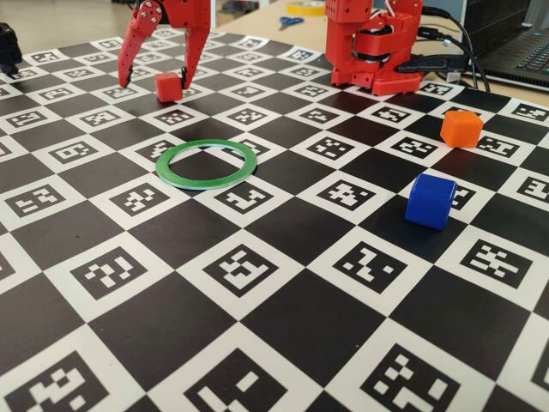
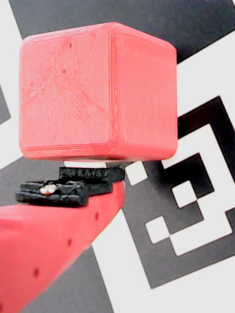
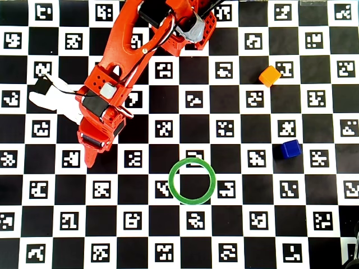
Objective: Grab the red cube then put it in the green circle then put the blue cube on top and finally the orange cube on top
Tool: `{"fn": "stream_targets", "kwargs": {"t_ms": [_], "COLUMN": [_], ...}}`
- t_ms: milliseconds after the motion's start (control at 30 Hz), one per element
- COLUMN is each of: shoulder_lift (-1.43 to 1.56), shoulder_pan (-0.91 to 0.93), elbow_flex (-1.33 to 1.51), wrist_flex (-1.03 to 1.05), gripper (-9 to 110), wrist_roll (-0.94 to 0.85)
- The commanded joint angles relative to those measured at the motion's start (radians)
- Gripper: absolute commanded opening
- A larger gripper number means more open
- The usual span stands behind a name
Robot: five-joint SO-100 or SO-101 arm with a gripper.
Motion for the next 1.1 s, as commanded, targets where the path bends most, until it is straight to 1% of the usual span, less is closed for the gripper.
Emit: {"fn": "stream_targets", "kwargs": {"t_ms": [0, 233, 600, 867, 1067], "shoulder_lift": [0.026, 0.029, 0.035, 0.046, 0.123], "shoulder_pan": [-0.011, -0.012, -0.014, -0.018, -0.043], "elbow_flex": [-0.003, 0.002, 0.015, 0.025, 0.021], "wrist_flex": [-0.014, -0.018, -0.037, -0.037, 0.029], "gripper": [27, 19, 10, 9, 9], "wrist_roll": [-0.003, -0.011, 0.003, -0.015, -0.031]}}
